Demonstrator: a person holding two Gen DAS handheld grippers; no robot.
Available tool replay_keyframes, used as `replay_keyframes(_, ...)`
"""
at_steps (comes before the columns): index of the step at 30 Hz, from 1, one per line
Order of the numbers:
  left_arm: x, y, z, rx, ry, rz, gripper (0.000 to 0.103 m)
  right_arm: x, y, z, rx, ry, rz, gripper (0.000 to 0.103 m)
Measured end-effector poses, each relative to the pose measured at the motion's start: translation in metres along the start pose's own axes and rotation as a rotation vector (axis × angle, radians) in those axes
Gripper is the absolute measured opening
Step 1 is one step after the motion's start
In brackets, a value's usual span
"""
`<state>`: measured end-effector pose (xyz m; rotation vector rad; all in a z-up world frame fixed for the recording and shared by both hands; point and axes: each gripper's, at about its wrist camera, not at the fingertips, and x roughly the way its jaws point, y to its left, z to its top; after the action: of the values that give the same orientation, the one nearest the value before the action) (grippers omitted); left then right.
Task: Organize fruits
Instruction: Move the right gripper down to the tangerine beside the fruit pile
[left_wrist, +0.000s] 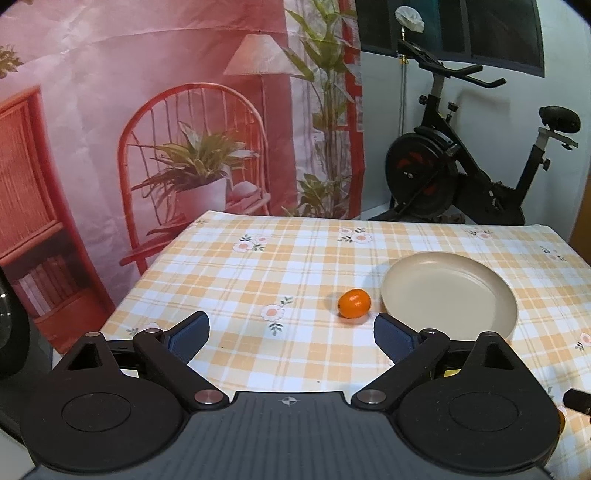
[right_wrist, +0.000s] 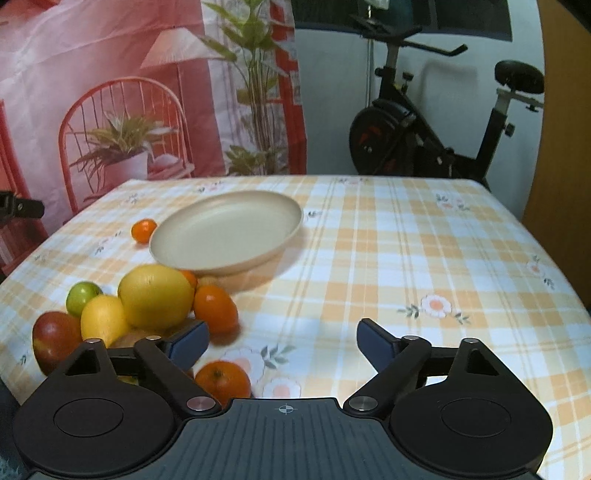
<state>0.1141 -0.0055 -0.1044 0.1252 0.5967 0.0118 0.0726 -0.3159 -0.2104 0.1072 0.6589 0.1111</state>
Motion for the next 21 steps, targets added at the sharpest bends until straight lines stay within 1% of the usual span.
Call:
replay_keyframes(2,0.002,-0.003,-0.001,0.007,0.003,-0.012,0.098,0.0,0.0,-0.003,-0.009,0.025,0.015,0.078)
replay_keyframes(4,0.004,-0.006,-0.001,0.014,0.007,-0.022,0.098,0.0,0.001,-0.006,-0.023,0.044,0.025,0.075)
replay_keyframes(10,0.008,-0.011,-0.004,0.027,0.018,-0.039,0.097,-0.008,0.008,-0.014,-0.09,0.084,0.04,0.073)
replay_keyframes(14,0.012,-0.011,-0.006,0.024,0.027,-0.042,0.097,-0.007,0.013,-0.02,-0.132,0.124,0.059,0.063)
replay_keyframes(18,0.012,-0.011,-0.007,0.022,0.031,-0.042,0.097,-0.002,0.018,-0.019,-0.163,0.131,0.074,0.06)
replay_keyframes(21,0.012,-0.011,-0.007,0.018,0.033,-0.042,0.097,0.001,0.019,-0.017,-0.183,0.127,0.091,0.055)
